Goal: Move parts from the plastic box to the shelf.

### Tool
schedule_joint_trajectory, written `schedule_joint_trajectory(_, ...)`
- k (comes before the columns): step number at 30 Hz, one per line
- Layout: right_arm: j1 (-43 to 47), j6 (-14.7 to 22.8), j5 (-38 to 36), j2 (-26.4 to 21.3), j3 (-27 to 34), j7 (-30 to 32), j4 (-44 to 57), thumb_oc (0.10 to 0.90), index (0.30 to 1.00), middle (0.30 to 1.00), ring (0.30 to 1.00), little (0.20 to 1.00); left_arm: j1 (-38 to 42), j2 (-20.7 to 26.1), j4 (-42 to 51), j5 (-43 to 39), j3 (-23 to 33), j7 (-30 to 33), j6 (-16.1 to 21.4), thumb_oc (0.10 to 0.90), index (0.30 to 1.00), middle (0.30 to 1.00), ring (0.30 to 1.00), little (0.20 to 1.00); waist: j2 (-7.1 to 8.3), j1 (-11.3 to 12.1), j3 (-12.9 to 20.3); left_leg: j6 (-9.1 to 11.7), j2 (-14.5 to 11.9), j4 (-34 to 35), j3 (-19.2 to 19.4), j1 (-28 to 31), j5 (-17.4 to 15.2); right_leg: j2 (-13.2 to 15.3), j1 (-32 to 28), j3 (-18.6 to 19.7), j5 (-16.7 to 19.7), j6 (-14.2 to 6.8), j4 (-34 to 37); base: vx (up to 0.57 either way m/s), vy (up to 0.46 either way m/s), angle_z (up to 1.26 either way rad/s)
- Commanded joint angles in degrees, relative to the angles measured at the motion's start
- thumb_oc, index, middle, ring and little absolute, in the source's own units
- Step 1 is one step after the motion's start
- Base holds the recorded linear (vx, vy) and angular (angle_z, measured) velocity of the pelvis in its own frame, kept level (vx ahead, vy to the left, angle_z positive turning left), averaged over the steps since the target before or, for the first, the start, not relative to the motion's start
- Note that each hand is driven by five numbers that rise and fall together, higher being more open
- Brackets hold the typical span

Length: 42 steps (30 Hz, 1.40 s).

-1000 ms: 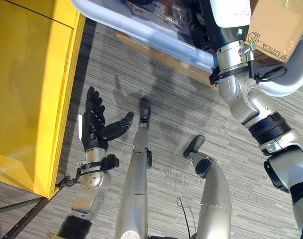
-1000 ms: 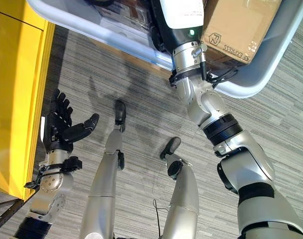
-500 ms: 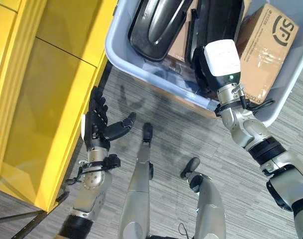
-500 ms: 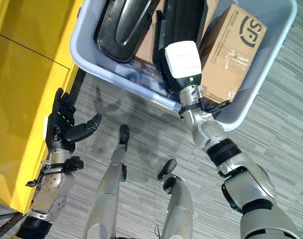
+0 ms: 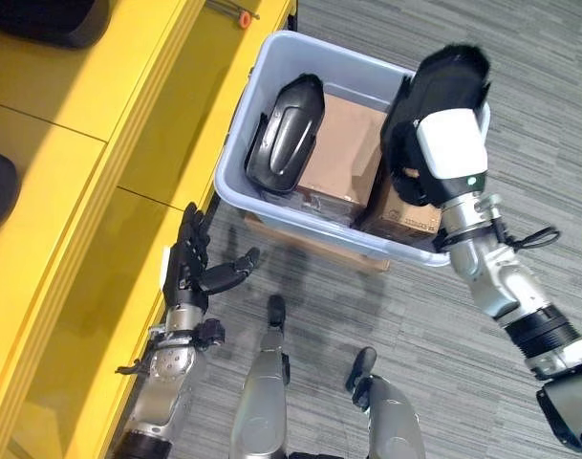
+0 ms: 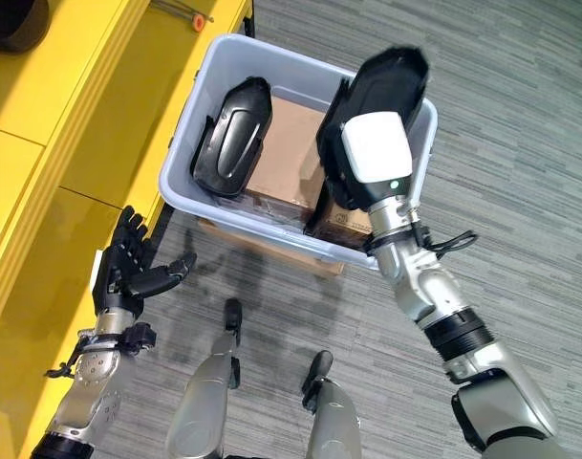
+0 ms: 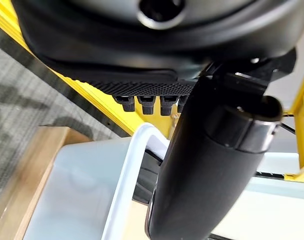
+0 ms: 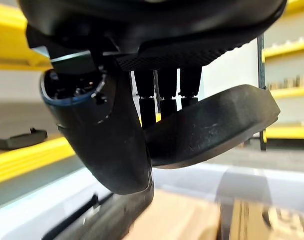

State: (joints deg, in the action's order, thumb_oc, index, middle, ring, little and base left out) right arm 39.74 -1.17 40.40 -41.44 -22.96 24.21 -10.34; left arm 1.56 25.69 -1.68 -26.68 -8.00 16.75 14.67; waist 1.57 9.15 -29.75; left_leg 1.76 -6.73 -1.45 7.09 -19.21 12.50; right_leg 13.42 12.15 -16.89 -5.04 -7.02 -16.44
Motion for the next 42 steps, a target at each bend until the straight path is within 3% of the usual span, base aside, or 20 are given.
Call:
schedule_joint_trajectory(1,8.9,2.8,2.1,-2.0,3.4,4.0,5.4,0.4,0.3,0.3,0.3,0.3,0.9,0.5,4.5,0.4,1.2,-2.0,3.5,0.9,1.0,1.0,1.0,1.0,1.38,-1.1,6.5,3.4,-3.3,-0.9,-0.8,3.3,-4.5,1.7,-4.4,1.3,4.8,-1.8,7.8,0.03,0.004,-0.14)
schedule_joint_trajectory(14,6.4,5.3,2.3,-2.2,4.1,0.6,9.3,0.4,0.3,0.3,0.3,0.3,-2.9,-0.5,4.3,-0.2,1.7,-5.0,1.5,0.9,1.0,1.0,1.0,1.0,1.22,-3.5,13.0,3.0,-4.7,-2.9,1.7,10.0,-7.4,1.2,-8.2,4.1,2.8,-2.0,5.8,0.03,-0.022,-0.11)
schedule_joint_trajectory(21,6.6,6.6,1.8,-2.9,2.1,-1.1,10.2,0.4,0.3,0.3,0.3,0.3,-5.4,-1.3,3.8,-1.0,2.2,-5.8,0.6,0.9,1.0,1.0,1.0,1.0,0.21,-4.0,14.7,4.0,-7.1,-3.6,1.2,12.3,-6.5,-1.6,-8.9,5.8,-1.3,0.0,1.5,-0.03,-0.112,-0.13)
schedule_joint_trajectory(26,11.7,7.4,1.3,-5.4,0.1,-0.2,10.5,0.4,0.3,0.3,0.3,0.3,-7.2,-2.2,3.4,-2.6,3.0,-5.6,0.7,0.9,1.0,1.0,1.0,1.0,-2.1,-3.2,12.9,6.3,-11.0,-5.2,-0.3,10.5,-1.8,-6.0,-6.8,3.3,-6.0,3.9,-5.4,-0.14,-0.228,0.0)
schedule_joint_trajectory(30,15.0,7.6,1.4,-7.2,-0.7,0.9,10.8,0.4,0.3,0.3,0.3,0.3,-9.6,-3.6,2.9,-3.1,3.4,-5.7,0.8,0.9,1.0,1.0,1.0,1.0,-5.12,-1.3,11.8,7.8,-10.7,0.5,-0.7,8.6,5.4,-5.9,-6.4,-0.8,-6.5,4.5,-4.8,-0.14,-0.164,0.31)
schedule_joint_trajectory(32,14.0,7.7,1.7,-7.7,0.1,1.4,11.6,0.4,0.3,0.3,0.3,0.3,-9.9,-3.8,2.6,-3.0,3.2,-5.9,0.6,0.9,1.0,1.0,1.0,1.0,-5.33,-1.6,11.9,7.9,-10.6,1.3,1.2,8.3,6.1,-5.2,-6.9,-2.2,-6.6,4.6,-4.1,-0.08,-0.162,0.55)
schedule_joint_trajectory(33,11.1,7.6,2.0,-8.2,2.0,2.2,12.6,0.4,0.3,0.3,0.3,0.3,-9.1,-3.9,1.8,-2.6,2.7,-6.3,0.2,0.9,1.0,1.0,1.0,1.0,-5.25,-3.1,12.0,9.0,-11.8,0.0,9.0,7.5,6.2,-3.8,-8.3,-5.5,-7.0,4.8,-2.5,-0.23,-0.297,2.37)
schedule_joint_trajectory(34,8.4,6.6,2.8,-8.8,4.0,2.7,14.4,0.4,0.3,0.3,0.3,0.3,-7.3,-2.7,2.1,-3.5,1.9,-7.0,0.4,0.9,1.0,1.0,1.0,1.0,-4.41,-5.1,12.4,9.9,-16.7,-6.9,15.9,10.5,3.2,-1.4,-7.8,-9.7,-5.3,5.1,-2.0,-0.23,-0.295,2.59)
schedule_joint_trajectory(36,8.4,6.2,2.9,-8.7,3.9,2.5,14.6,0.4,0.3,0.3,0.3,0.3,-6.9,-2.9,2.2,-4.6,1.6,-7.4,0.6,0.9,1.0,1.0,1.0,1.0,-4.39,-5.1,12.2,9.8,-17.7,-12.6,13.7,11.3,0.8,-0.9,-7.8,-9.8,-5.0,5.2,-2.1,-0.14,-0.071,2.24)
schedule_joint_trajectory(39,8.3,5.7,2.7,-7.7,3.9,2.2,15.0,0.4,0.3,0.3,0.3,0.3,-5.1,-4.0,2.8,-5.2,0.7,-6.6,0.3,0.9,1.0,1.0,1.0,1.0,-4.28,-5.4,12.5,9.0,-17.4,-18.4,8.7,14.8,-2.7,1.3,-6.7,-11.0,-4.3,5.1,-4.2,-0.07,0.056,0.55)
schedule_joint_trajectory(40,8.3,5.6,2.8,-7.7,3.9,2.2,15.0,0.4,0.3,0.3,0.3,0.3,-5.1,-4.1,2.8,-5.2,0.6,-6.6,0.2,0.9,1.0,1.0,1.0,1.0,-4.31,-5.6,12.3,9.0,-17.3,-18.5,8.5,14.8,-2.9,1.4,-6.9,-11.2,-4.4,4.9,-4.4,-0.08,0.15,0.22)
schedule_joint_trajectory(42,7.5,5.6,2.8,-8.5,5.0,2.3,15.9,0.4,0.3,0.3,0.3,0.3,-5.0,-4.4,3.7,-4.9,0.5,-6.8,-0.1,0.9,1.0,1.0,1.0,1.0,-5.18,-7.8,13.5,7.7,-14.9,-10.3,12.6,20.0,-9.6,4.3,-5.5,-14.0,-2.6,3.1,-6.8,-0.06,0.2,0.76)
